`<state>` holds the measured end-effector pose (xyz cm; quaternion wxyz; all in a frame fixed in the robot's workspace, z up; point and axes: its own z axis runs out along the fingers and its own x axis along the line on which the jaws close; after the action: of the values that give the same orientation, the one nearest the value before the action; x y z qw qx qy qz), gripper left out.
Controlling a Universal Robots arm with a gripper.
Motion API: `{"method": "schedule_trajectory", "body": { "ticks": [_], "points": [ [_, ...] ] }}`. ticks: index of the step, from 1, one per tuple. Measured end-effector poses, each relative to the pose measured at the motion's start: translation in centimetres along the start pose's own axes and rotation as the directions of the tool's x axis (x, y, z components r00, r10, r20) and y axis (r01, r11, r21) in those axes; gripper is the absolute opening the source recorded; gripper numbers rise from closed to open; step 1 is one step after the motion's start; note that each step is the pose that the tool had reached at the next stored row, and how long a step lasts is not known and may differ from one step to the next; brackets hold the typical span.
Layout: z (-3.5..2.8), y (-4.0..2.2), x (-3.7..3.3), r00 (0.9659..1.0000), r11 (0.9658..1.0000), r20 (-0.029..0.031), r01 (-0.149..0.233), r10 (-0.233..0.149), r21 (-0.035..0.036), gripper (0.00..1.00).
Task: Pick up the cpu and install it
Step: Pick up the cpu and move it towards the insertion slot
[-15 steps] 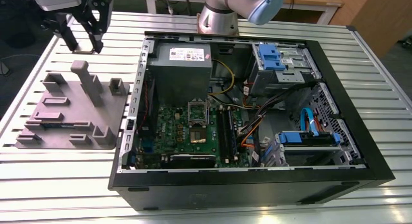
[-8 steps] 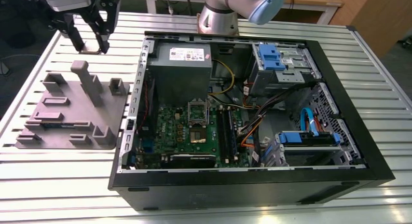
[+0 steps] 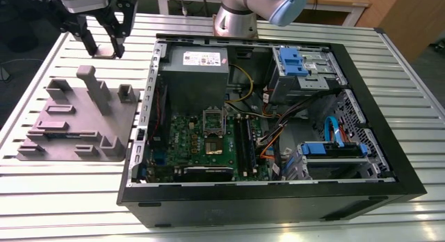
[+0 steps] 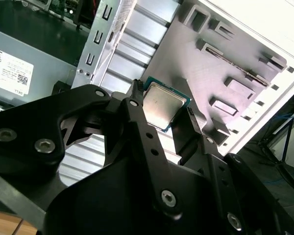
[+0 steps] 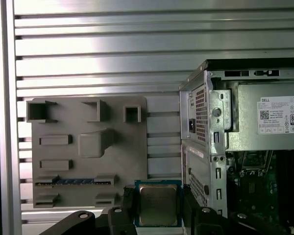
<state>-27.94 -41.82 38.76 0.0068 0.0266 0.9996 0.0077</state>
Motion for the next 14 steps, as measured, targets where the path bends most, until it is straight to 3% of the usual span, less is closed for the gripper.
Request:
{"method": "schedule_trajectory", "body": {
  "ticks": [14],
  "points": [
    [0.03,0.11,-2.10,1.0000,1.0000,-0.0001,0.000,0.000,0.0001,0.47]
  ]
}}
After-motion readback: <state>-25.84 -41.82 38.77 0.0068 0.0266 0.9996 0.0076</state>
